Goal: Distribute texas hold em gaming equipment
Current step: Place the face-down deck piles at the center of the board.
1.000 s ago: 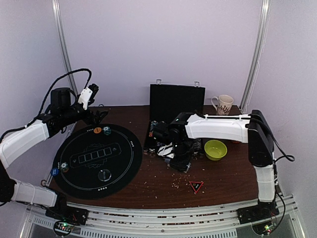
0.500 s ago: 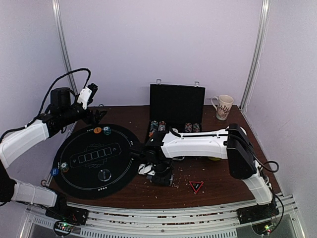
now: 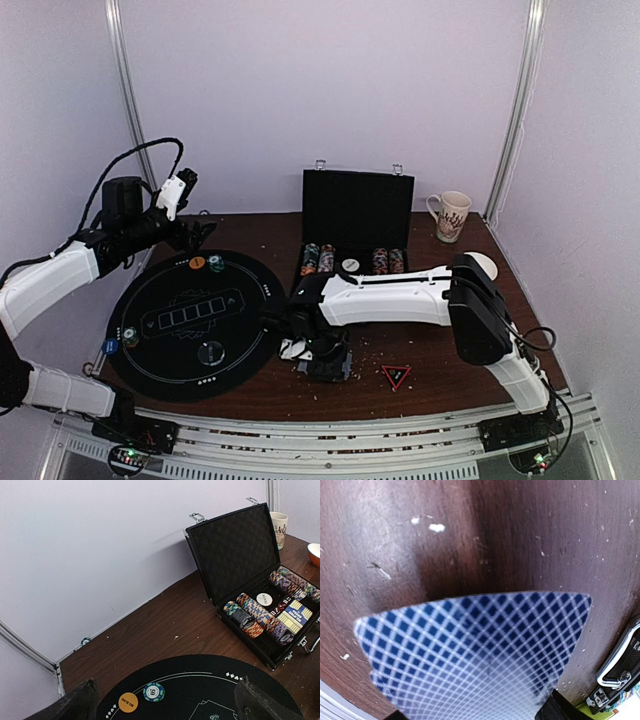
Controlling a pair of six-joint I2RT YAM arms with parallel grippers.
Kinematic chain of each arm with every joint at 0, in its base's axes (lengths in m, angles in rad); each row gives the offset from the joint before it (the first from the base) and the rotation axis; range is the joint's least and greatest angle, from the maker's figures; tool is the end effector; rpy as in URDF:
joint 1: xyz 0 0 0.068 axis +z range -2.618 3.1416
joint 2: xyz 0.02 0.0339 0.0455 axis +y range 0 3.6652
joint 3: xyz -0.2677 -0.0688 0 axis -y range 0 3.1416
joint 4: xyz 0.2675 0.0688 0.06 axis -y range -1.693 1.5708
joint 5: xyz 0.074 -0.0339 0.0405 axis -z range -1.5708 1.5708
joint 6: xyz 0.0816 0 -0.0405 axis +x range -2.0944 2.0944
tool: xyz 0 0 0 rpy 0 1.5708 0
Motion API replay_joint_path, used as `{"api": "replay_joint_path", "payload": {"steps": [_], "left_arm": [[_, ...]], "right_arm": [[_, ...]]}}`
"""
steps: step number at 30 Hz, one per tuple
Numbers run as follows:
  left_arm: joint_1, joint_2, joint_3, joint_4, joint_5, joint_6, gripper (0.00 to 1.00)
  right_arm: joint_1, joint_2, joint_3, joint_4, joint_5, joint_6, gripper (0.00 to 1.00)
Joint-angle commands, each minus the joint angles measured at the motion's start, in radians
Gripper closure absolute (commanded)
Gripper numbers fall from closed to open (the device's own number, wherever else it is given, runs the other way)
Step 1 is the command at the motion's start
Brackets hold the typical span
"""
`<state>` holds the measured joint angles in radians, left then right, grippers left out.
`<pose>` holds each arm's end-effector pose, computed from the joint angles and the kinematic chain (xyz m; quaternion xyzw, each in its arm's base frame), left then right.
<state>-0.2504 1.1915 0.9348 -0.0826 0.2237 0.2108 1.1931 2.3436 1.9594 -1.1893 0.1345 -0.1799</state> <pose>0.3246 -0.1017 0.3012 0.2482 0.7750 -0.1025 0.5720 0.1861 0.4393 0.1057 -0.6325 0.7717 -0.0594 0.0314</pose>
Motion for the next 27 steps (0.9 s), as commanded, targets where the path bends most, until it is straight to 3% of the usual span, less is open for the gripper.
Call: {"api": "replay_joint_path", "payload": {"steps": [1,11,15,23,27], "left_arm": [[0.005,0.004,0.005,0.029,0.005,-0.003,0.02],[0.005,0.0,0.003,0.03,0.004,0.001,0.02],[0.006,0.0,0.0,0.032,0.005,0.003,0.02],[0.006,0.001,-0.006,0.046,0.034,-0.008,0.02],[0.004,0.021,0.03,0.009,0.048,-0.1,0.03]], "right_arm": [[0.006,0.051,0.002,-0.012,-0.01,0.0,0.31],[0.006,0.04,0.008,-0.004,-0.033,-0.001,0.2],[0.006,0.019,0.012,0.008,-0.04,0.002,0.01],[0.006,-0.086,-0.061,0.103,-0.042,-0.022,0.0],[0.003,-0.189,-0.17,0.21,-0.044,-0.049,0.0]]}}
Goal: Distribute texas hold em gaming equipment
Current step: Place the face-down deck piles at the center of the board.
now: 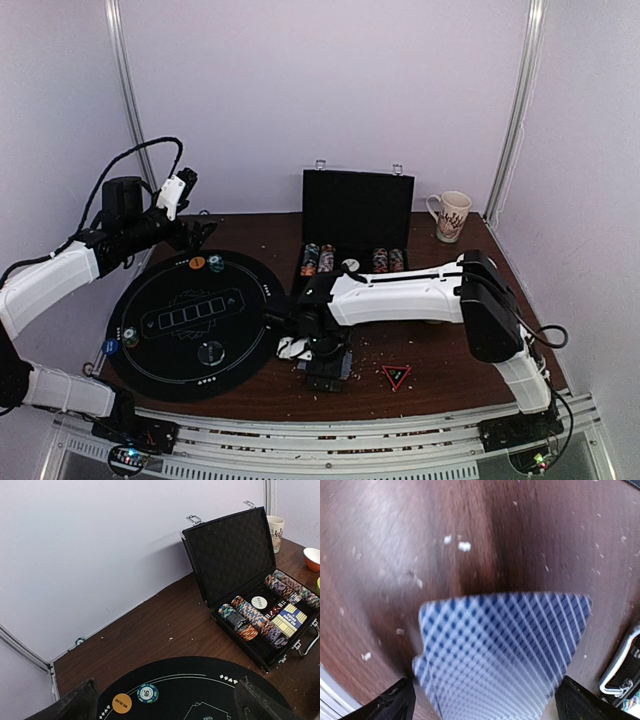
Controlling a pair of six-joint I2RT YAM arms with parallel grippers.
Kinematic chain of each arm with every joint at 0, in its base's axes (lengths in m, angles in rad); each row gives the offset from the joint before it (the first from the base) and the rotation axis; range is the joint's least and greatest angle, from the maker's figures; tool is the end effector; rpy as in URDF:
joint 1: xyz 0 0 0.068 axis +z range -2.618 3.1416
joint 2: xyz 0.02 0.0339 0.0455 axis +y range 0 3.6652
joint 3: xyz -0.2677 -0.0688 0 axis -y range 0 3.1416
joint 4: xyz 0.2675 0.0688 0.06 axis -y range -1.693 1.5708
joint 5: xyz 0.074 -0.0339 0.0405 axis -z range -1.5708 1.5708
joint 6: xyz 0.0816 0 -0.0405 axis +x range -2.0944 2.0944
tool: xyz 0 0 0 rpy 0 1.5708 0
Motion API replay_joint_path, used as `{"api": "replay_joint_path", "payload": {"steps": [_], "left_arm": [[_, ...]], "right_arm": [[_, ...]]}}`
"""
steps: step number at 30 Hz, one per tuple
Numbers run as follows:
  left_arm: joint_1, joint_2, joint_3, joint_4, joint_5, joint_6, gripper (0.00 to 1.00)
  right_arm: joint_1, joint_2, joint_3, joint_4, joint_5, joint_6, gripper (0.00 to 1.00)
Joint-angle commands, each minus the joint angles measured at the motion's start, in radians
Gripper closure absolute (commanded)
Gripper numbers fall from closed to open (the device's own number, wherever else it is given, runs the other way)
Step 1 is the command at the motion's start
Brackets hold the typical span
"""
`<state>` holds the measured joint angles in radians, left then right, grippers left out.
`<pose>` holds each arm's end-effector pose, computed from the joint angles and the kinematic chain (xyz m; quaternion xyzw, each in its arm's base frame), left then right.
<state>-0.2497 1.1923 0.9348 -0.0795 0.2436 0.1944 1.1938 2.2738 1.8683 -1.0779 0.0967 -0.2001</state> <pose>0.3242 -0.1030 0.3015 0.2469 0.7743 -0.1149 0.5713 0.1826 0.4398 0.1127 -0.6389 0.7665 -0.0216 0.0614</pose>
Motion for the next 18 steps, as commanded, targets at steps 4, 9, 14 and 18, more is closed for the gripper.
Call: {"api": "replay_joint_path", "payload": {"steps": [4,9,14,18], "left_arm": [[0.001,0.038,0.069,-0.083,0.043,-0.259,0.11],[-0.093,0.021,-0.005,-0.105,0.069,-0.467,0.24],[-0.293,0.079,-0.044,-0.117,0.102,-0.613,0.27],[-0.354,0.163,-0.098,-0.101,0.207,-0.705,0.25]], "right_arm": [[-0.013,-0.233,-0.223,0.22,-0.024,-0.036,0.0],[-0.048,-0.366,-0.399,0.375,-0.105,-0.043,0.0],[-0.085,-0.454,-0.534,0.505,-0.184,-0.055,0.0],[-0.114,-0.479,-0.615,0.614,-0.229,-0.055,0.0]]}}
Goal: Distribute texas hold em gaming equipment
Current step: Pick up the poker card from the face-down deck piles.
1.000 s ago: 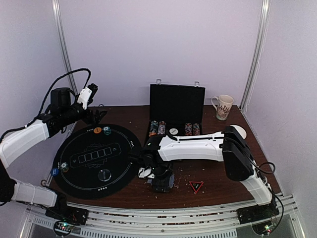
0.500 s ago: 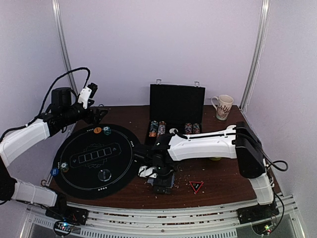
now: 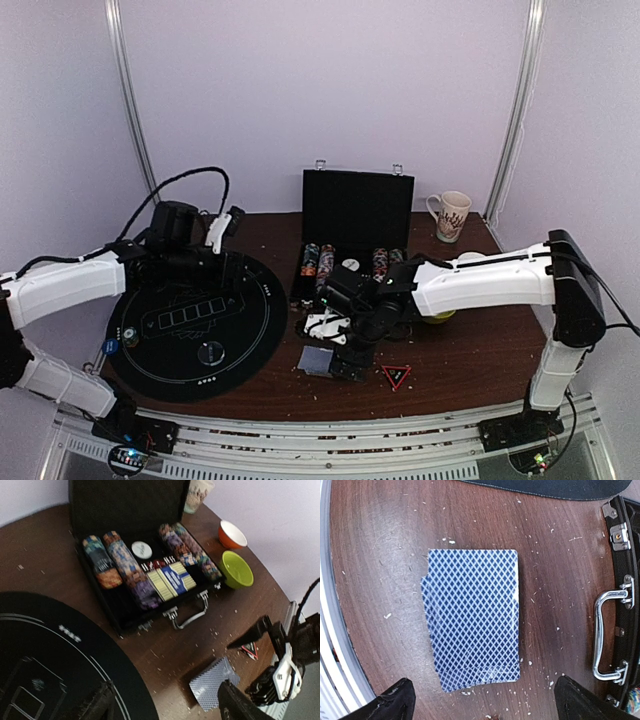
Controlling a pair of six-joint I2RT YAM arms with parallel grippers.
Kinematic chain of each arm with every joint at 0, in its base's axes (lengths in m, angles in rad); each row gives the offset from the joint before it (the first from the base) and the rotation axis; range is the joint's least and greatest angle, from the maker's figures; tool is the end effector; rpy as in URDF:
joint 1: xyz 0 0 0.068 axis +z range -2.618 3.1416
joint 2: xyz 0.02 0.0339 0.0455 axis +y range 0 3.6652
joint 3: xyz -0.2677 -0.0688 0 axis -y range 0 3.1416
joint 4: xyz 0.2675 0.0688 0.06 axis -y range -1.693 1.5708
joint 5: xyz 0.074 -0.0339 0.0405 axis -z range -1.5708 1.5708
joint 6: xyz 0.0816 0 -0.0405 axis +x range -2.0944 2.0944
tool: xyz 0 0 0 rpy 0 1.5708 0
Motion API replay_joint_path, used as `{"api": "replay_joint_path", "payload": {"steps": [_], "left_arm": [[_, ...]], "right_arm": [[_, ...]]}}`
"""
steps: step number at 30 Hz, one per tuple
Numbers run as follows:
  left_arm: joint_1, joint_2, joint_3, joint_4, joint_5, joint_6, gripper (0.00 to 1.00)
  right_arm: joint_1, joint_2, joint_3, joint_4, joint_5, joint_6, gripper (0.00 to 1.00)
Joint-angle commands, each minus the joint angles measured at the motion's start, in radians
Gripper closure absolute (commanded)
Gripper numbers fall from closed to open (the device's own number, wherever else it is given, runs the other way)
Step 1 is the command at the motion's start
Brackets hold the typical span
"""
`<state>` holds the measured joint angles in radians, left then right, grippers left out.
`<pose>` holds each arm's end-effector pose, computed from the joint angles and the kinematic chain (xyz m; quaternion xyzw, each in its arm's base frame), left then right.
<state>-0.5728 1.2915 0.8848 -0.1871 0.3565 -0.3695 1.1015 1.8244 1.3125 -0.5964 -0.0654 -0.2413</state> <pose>0.2706 -0.2084 0.2359 0.1710 0.8561 -0.3492 0.3405 0.1848 0.3762 0.1548 -0.6111 0.7570 0.1244 0.1949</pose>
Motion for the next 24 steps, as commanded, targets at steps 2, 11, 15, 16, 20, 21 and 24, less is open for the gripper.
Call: {"api": "replay_joint_path", "payload": {"steps": [2,11,15,16,20,21,24], "left_arm": [[-0.059,0.092,-0.069,0.012,0.11,-0.159,0.18],[-0.123,0.243,-0.153,0.191,0.225,-0.248,0.12],[-0.156,0.303,-0.127,0.193,0.227,-0.233,0.22],[-0.161,0.321,-0.125,0.196,0.231,-0.236,0.25],[-0.18,0.37,-0.13,0.248,0.251,-0.265,0.36],[-0.184,0.38,-0.129,0.259,0.258,-0.271,0.4],[-0.201,0.417,-0.103,0.256,0.262,-0.261,0.41]], "right_arm": [[-0.024,-0.026,-0.078,0.17,-0.068,-0.011,0.0],[-0.035,-0.019,-0.176,0.274,-0.065,-0.026,0.0],[-0.036,0.018,-0.175,0.283,-0.099,-0.022,0.02],[-0.037,0.025,-0.174,0.288,-0.097,-0.017,0.03],[-0.037,0.034,-0.184,0.311,-0.098,-0.016,0.07],[-0.037,0.036,-0.186,0.315,-0.101,-0.016,0.07],[-0.038,0.037,-0.202,0.338,-0.102,-0.009,0.09]]}}
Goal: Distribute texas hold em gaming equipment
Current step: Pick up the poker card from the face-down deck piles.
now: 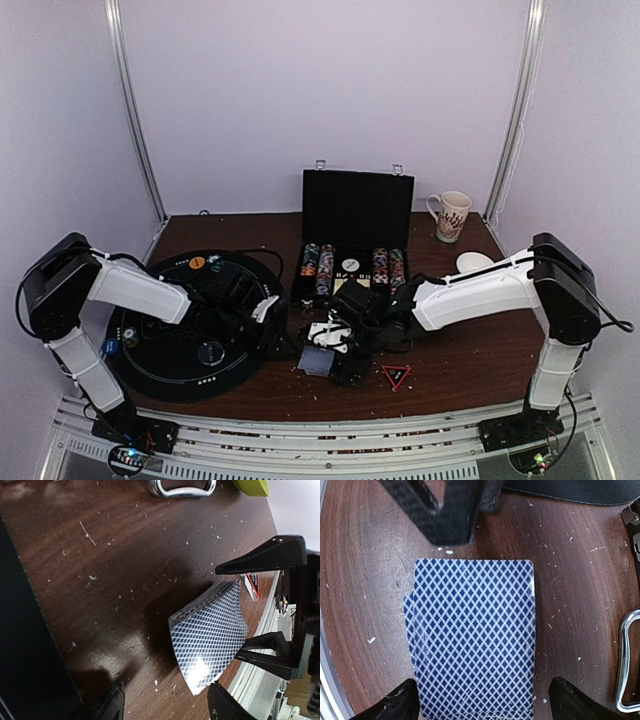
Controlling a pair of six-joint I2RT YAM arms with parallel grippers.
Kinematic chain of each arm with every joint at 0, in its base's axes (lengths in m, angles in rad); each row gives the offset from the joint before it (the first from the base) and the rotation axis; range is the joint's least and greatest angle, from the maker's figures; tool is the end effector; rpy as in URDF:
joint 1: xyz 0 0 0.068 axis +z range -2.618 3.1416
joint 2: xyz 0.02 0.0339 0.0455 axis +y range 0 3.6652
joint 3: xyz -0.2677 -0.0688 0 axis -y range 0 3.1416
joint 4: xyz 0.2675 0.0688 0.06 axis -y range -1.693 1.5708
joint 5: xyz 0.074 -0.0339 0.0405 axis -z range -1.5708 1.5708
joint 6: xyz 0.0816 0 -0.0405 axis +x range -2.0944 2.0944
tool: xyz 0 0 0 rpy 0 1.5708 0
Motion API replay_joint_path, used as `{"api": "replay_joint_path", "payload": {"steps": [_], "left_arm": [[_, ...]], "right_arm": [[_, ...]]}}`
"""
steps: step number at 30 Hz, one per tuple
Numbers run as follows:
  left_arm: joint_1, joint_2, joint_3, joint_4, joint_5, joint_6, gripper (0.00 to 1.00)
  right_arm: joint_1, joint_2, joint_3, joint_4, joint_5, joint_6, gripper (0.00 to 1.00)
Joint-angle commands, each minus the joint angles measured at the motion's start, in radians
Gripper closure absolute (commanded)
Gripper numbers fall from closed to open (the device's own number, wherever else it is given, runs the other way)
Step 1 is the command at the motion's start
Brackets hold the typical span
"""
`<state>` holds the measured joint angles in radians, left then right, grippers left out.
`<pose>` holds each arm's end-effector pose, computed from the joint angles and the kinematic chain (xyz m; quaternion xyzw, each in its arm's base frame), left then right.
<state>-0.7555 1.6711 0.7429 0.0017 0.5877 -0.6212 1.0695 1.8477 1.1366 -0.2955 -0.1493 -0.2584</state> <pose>0.2168 -0.2663 0.0882 0.1524 0.8997 -0.4047 0.0595 0.1901 0.3722 0.1112 -0.6066 0.7415 0.1753 0.2268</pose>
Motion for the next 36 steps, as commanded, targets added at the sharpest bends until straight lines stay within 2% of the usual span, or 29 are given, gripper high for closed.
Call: {"api": "replay_joint_path", "payload": {"steps": [1,8,14,18,22,28,32,36], "left_arm": [[-0.025,0.052,0.049,0.068,0.027,-0.003,0.4],[-0.033,0.138,0.101,0.086,0.037,-0.006,0.42],[-0.042,0.169,0.112,0.084,0.044,-0.005,0.57],[-0.051,0.191,0.14,0.058,0.04,0.008,0.71],[-0.051,0.175,0.144,0.01,0.015,0.04,0.78],[-0.046,0.146,0.157,-0.072,-0.063,0.099,0.79],[-0.042,0.117,0.149,-0.067,-0.064,0.102,0.75],[-0.041,0.103,0.141,-0.058,-0.046,0.108,0.77]], "right_arm": [[-0.007,0.013,-0.033,0.051,-0.016,0.011,0.09],[-0.007,0.039,-0.026,0.041,0.007,0.016,0.14],[-0.008,0.036,-0.037,0.052,0.013,0.019,0.15],[-0.008,0.033,-0.035,0.056,0.019,0.02,0.15],[-0.008,0.027,-0.042,0.056,0.024,0.02,0.15],[-0.008,0.024,-0.053,0.045,0.043,0.019,0.15],[-0.007,0.019,-0.056,0.041,0.039,0.019,0.15],[-0.007,0.019,-0.055,0.04,0.041,0.018,0.15]]}}
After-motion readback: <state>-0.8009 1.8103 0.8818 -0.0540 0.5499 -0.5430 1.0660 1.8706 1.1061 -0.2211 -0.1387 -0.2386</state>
